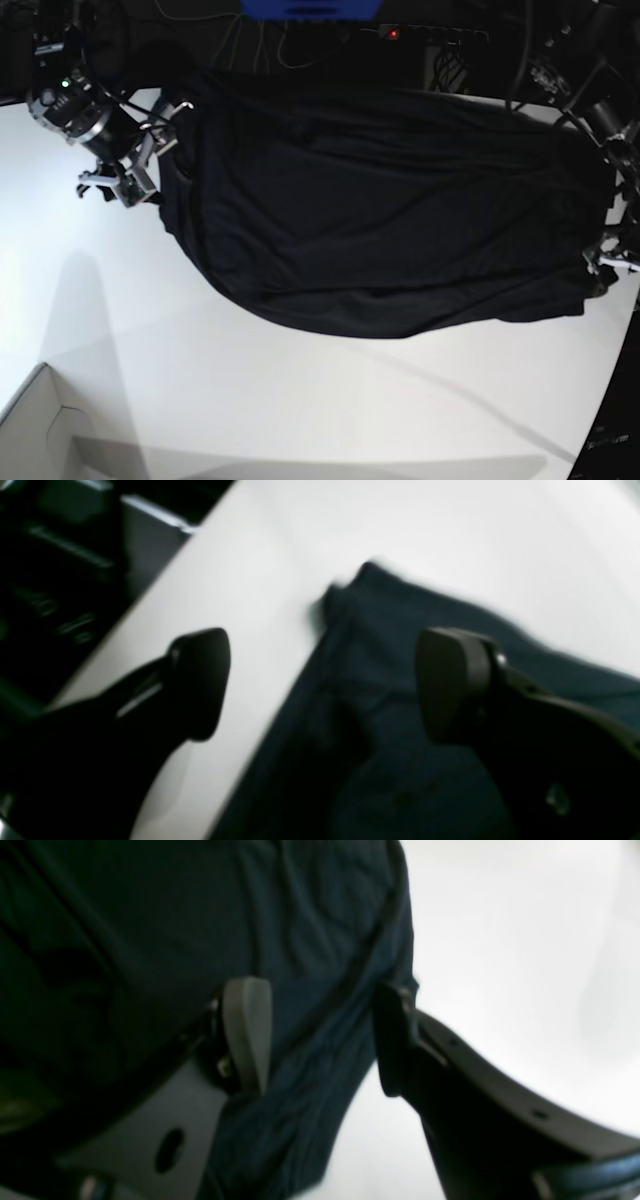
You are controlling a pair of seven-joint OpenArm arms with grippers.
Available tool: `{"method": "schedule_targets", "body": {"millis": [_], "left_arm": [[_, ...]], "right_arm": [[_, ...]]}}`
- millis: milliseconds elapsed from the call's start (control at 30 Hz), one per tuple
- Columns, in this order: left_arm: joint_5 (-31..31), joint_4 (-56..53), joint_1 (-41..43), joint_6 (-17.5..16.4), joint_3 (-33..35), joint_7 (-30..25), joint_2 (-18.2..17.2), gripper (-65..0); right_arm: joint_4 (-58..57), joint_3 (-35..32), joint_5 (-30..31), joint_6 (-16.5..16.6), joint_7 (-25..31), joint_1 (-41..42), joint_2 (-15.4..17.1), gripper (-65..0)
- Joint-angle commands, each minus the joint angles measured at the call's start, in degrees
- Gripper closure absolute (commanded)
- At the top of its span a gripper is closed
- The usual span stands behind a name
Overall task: Layout the t-shirt on the table in an organized manner, then fold the t-shirt properly
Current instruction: 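Move the left gripper along the shirt edge and regrasp it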
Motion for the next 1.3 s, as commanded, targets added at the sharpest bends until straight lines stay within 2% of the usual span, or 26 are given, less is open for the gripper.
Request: {"method": "schedule_targets", "body": {"millis": [0, 133, 367, 700, 800, 933, 1100, 1200, 1267], "left_arm": [[0.37, -1.21, -1.85, 0.29, -0.19, -1.35, -1.26, -56.1], [1.95, -9.21, -5.46, 0.64, -0.19, -8.56, -1.08, -55.8], [6.97, -20.55, -9.77, 0.73, -0.19, -15.94, -0.91, -55.8], [7.14, -22.04, -9.41, 0.73, -0.28, -17.70, -0.82, -54.1], [6.88, -22.04, -9.33, 0.73, -0.28, -17.70, -0.82, -43.5], [6.70, -22.04, -9.33, 0.73, -0.28, -17.70, -0.82, -23.8], [6.70, -22.04, -9.50, 0.73, -0.28, -17.70, -0.82, -11.4], [6.61, -21.69, -9.50, 0.73, -0.28, -17.44, -0.82, 0.0], [6.61, -21.34, -9.50, 0.73, -0.37, -17.35, -0.82, -0.7]], "right_arm": [[0.98, 0.32, 0.84, 0.01, 1.73, 0.21, 0.49, -33.0], [0.98, 0.32, 0.84, 0.01, 1.46, 0.21, 0.49, -33.0], [0.89, 0.32, 0.75, 0.01, 1.29, 0.21, 0.75, -33.0], [0.10, 0.32, 0.75, 0.01, 1.29, 0.21, 0.75, -33.0], [0.10, 0.32, 0.75, 0.01, 1.29, 0.21, 0.75, -33.0], [0.10, 0.32, 0.75, 0.01, 1.20, 0.21, 0.67, -33.0], [0.10, 0.32, 0.75, 0.01, 1.20, 0.04, 0.75, -33.0], [0.10, 0.41, 0.75, 0.01, 1.20, -0.05, 0.75, -33.0], [0.10, 0.49, 0.75, 0.01, 1.20, -0.05, 0.75, -33.0]]}}
